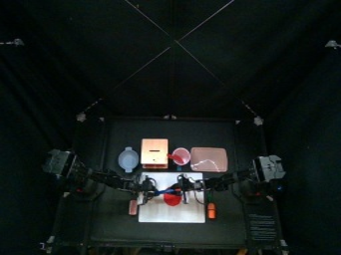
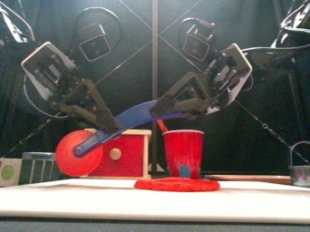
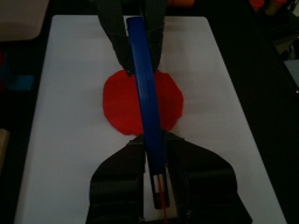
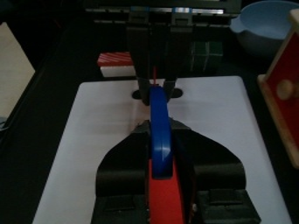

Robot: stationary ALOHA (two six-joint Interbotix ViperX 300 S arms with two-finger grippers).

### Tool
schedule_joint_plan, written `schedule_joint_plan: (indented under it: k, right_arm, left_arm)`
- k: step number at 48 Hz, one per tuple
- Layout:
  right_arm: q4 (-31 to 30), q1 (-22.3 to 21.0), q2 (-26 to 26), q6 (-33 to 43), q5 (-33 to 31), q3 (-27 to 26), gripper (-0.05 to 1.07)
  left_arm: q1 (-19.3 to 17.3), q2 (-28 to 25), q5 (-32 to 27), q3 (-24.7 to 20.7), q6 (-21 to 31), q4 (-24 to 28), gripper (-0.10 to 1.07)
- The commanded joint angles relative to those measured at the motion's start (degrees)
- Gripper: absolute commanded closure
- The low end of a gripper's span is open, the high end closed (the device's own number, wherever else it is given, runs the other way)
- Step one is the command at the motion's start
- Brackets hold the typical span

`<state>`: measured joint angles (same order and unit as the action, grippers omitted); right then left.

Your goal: Cut dough with pizza cutter

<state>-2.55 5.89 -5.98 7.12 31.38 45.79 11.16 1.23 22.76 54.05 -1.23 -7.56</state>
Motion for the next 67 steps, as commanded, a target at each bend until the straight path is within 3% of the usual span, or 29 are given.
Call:
schedule_joint_plan:
  k: [1,26,42,67]
  right_arm:
    - [0.0,0.26,0.7,-0.35,-1.41,-0.97,0.64]
    - [-0.26,0.26,2.37,-0.44,-4.48,1.85,0.64]
    - [-0.09,0.26,6.5,-0.35,-5.45,5.98,0.64]
    - [-0.53,0.26,4.83,-0.26,-5.8,5.8,0.64]
  left_arm:
    - [0.09,0.26,-0.18,-2.55,-0.26,0.09,0.46]
    - [-3.08,-3.34,-1.85,-7.21,-0.35,3.34,0.46]
    - [-3.69,-5.71,-1.93,-10.9,-0.35,4.04,0.46]
    - [-4.04,-8.35,-2.9,-11.25,-0.26,3.87,0.46]
